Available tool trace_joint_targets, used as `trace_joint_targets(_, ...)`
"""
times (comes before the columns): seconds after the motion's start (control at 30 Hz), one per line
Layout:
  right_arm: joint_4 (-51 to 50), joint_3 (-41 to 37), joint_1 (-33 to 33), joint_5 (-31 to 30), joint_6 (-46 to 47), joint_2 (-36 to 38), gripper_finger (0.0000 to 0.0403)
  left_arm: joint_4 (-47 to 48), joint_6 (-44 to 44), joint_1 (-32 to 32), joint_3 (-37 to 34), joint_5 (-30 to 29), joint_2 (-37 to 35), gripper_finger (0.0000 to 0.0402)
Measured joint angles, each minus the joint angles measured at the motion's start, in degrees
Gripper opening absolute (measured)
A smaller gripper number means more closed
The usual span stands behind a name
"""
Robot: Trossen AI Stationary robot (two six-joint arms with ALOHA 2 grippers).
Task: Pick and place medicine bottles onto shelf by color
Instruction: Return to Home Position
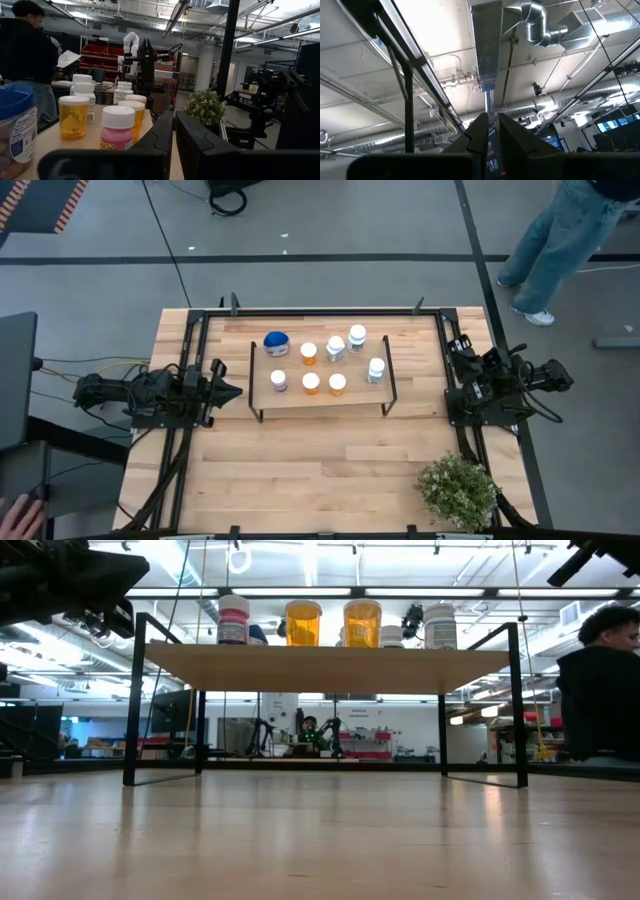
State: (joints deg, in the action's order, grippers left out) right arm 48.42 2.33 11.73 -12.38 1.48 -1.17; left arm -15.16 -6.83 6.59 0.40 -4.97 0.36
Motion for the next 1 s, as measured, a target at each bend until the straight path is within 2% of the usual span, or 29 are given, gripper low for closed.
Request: trace_joint_targets(1.0, 0.0, 0.0, 0.0, 0.0, 0.0, 0.0, 0.0046, 0.0, 0.0, 0.0, 0.0, 0.0, 0.0, 0.0036)
